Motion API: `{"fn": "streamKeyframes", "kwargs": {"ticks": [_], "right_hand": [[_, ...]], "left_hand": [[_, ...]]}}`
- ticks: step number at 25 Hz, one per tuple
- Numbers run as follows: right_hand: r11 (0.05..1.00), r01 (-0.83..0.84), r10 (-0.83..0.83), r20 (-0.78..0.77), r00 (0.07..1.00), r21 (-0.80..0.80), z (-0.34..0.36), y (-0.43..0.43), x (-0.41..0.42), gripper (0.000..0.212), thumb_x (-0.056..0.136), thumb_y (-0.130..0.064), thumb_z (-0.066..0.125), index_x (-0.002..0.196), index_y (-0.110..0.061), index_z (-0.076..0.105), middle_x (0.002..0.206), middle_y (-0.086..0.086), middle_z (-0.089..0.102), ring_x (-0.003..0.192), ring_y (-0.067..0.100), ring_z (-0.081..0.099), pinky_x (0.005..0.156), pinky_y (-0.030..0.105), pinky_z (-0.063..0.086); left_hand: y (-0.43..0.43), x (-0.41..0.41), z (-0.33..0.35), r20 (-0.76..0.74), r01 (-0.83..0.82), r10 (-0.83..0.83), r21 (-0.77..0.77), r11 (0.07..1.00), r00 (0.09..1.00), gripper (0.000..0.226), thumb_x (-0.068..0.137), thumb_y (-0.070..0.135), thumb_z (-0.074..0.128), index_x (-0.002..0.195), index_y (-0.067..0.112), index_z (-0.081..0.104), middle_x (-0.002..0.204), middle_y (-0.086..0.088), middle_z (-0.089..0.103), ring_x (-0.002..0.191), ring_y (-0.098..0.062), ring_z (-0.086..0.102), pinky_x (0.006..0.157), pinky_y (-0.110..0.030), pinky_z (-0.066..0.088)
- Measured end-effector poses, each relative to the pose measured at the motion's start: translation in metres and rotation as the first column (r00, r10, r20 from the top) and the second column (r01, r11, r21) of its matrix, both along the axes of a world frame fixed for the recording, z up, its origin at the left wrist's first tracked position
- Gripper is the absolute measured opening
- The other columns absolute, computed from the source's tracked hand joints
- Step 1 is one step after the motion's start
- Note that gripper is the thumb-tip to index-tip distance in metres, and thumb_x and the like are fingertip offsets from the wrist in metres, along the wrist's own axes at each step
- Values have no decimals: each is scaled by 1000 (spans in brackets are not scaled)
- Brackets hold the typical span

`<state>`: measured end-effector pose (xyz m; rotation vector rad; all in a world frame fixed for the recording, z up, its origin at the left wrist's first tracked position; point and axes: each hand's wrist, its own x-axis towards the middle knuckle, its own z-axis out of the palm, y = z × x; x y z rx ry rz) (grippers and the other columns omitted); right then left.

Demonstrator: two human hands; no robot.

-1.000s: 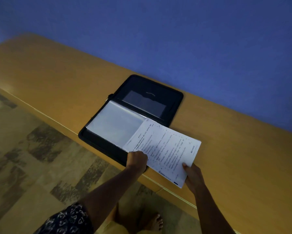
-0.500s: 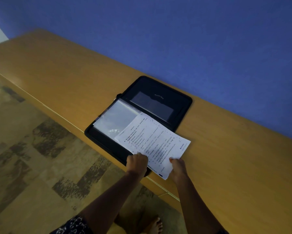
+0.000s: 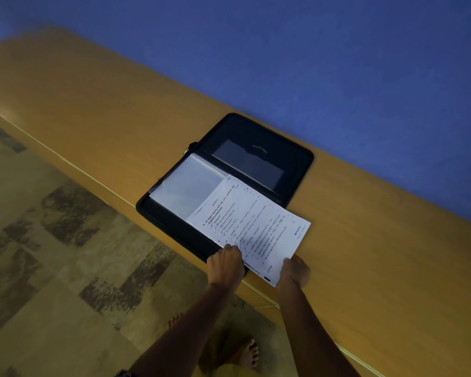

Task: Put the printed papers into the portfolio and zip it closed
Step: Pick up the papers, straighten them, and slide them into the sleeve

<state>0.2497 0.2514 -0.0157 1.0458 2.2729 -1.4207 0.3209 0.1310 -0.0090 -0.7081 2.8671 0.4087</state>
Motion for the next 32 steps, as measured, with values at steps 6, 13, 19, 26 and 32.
{"fn": "streamKeyframes", "kwargs": {"ticks": [6, 13, 19, 26, 32], "right_hand": [[997, 65, -65, -9, 998, -43, 6, -21, 0, 18, 86, -6, 67, 102, 2, 71, 107, 21, 71, 101, 37, 65, 84, 46, 57], [997, -69, 68, -24, 997, -26, 15, -44, -2, 19, 91, -5, 57, 97, 3, 73, 104, 19, 73, 94, 35, 67, 59, 26, 47], [976, -218, 217, 5, 976, 9, 20, -62, -8, 26, 87, 2, 51, 69, -8, 67, 86, 14, 69, 74, 26, 60, 45, 21, 35], [973, -175, 174, -25, 984, -148, 21, -82, -6, 29, 78, 2, 57, 106, 1, 64, 96, 19, 72, 76, 28, 68, 56, 28, 53], [955, -132, 146, 33, 989, -266, 19, -86, -13, 30, 80, 3, 59, 109, 0, 65, 100, 21, 72, 85, 31, 69, 71, 37, 60]], "left_hand": [[-1, 1, 1, -7, 20, -20, 6, 1000, 1000, 13, 94, 20, 53, 97, 10, 60, 88, -3, 61, 63, -17, 51, 54, -30, 37], [-5, 4, 4, 2, 36, -36, 9, 999, 999, 9, 91, 18, 54, 92, 11, 60, 87, -4, 62, 67, -23, 60, 53, -28, 35], [-9, 5, 1, 5, 75, -75, -11, 997, 997, 12, 93, 19, 50, 93, 12, 59, 90, -4, 62, 72, -24, 62, 54, -30, 34], [-11, 6, -2, -3, 120, -120, -20, 993, 993, 18, 94, 26, 49, 99, 12, 60, 94, -4, 63, 75, -23, 62, 56, -32, 35], [-12, 4, -5, -11, 149, -150, -31, 988, 989, 21, 95, 27, 48, 104, 12, 59, 94, -4, 61, 67, -17, 50, 56, -32, 32]]}}
